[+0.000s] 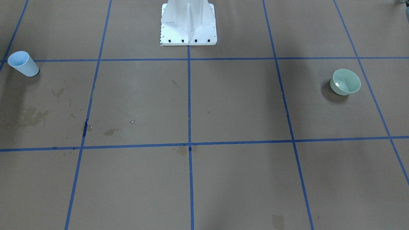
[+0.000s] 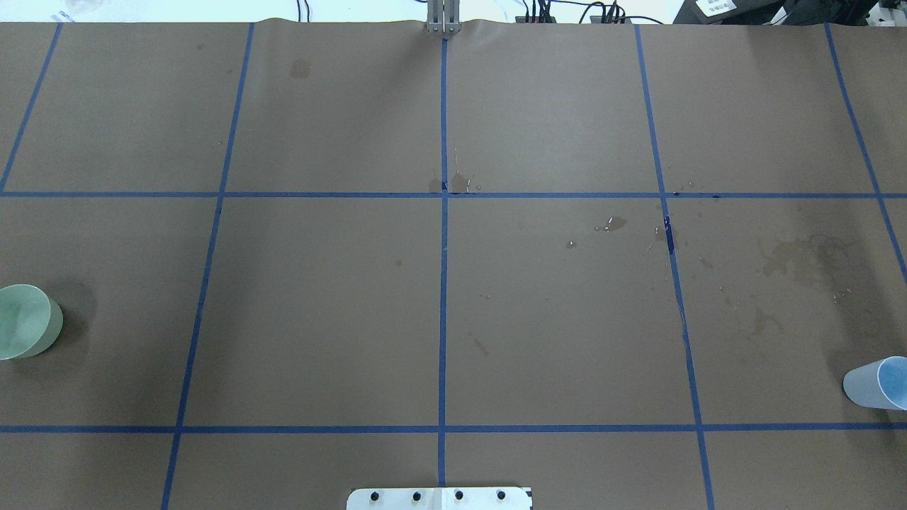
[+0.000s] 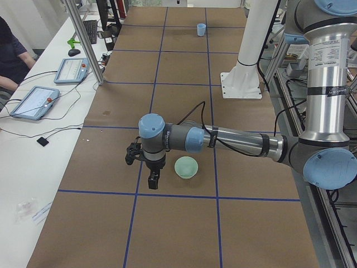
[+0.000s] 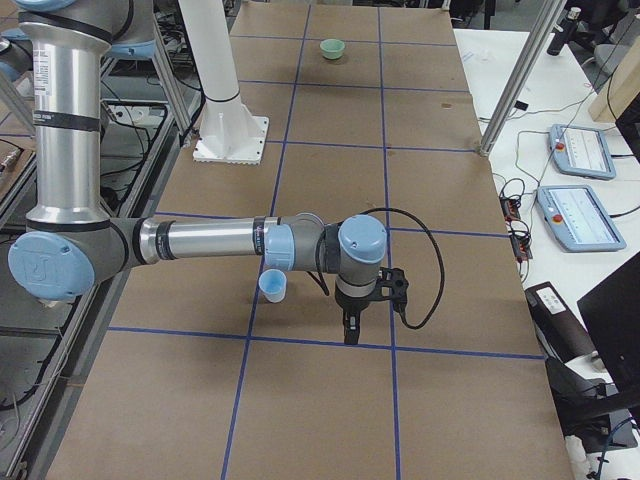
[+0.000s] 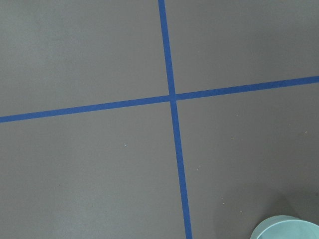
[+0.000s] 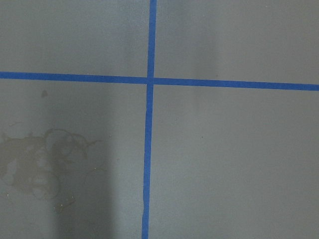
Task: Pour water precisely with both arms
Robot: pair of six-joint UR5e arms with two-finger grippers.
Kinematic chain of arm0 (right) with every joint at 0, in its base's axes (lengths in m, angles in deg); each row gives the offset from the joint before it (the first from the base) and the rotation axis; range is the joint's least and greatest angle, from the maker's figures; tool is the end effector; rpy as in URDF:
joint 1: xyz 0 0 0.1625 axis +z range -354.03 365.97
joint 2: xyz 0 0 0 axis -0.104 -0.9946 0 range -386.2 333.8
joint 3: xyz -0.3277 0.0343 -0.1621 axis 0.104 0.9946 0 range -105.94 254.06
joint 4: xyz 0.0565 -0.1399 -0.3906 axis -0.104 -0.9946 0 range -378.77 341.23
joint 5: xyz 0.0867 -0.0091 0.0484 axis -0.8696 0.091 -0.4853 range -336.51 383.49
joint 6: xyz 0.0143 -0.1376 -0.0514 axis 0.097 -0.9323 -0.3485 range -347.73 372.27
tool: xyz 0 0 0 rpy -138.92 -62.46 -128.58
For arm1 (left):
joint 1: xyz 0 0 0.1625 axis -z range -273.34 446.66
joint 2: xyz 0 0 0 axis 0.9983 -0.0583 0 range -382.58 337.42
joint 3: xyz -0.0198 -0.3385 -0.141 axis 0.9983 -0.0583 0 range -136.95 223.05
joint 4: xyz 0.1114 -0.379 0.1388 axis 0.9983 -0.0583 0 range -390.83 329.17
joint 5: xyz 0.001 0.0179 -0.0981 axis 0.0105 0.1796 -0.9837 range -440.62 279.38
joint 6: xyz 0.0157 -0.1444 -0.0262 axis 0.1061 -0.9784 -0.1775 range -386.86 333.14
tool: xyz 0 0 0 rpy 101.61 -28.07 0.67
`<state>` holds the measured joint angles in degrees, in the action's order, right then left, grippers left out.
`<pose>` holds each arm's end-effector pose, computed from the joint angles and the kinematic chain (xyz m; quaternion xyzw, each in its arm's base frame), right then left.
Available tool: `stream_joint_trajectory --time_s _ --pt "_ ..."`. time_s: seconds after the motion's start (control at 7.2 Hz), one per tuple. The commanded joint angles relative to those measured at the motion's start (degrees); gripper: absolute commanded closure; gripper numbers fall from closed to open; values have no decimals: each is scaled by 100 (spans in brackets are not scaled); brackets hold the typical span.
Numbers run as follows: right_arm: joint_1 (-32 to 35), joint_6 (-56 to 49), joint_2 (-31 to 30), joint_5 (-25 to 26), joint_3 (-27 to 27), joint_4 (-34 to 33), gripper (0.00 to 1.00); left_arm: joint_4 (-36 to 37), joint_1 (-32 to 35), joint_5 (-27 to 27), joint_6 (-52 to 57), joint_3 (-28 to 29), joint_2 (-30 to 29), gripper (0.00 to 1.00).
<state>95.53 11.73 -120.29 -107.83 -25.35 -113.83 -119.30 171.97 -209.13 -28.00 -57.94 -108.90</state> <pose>0.0323 -0.4695 0.6023 0.0024 -0.3528 -0.0088 0.9357 -0.0019 -0.4827 0.5833 0.0308 0.3313 0.0457 0.9419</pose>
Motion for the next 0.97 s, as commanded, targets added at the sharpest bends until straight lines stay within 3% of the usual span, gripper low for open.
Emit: stream_joint_trajectory --time_s 0.0,0.42,0.83 --pt "0 1 -4 -157 1 -4 0 -21 116 -95 8 9 175 0" --pt "9 1 -13 -377 1 -12 0 5 231 -639 383 88 413 0" --pt "0 -7 -13 -377 1 -12 0 5 293 -685 386 80 414 0"
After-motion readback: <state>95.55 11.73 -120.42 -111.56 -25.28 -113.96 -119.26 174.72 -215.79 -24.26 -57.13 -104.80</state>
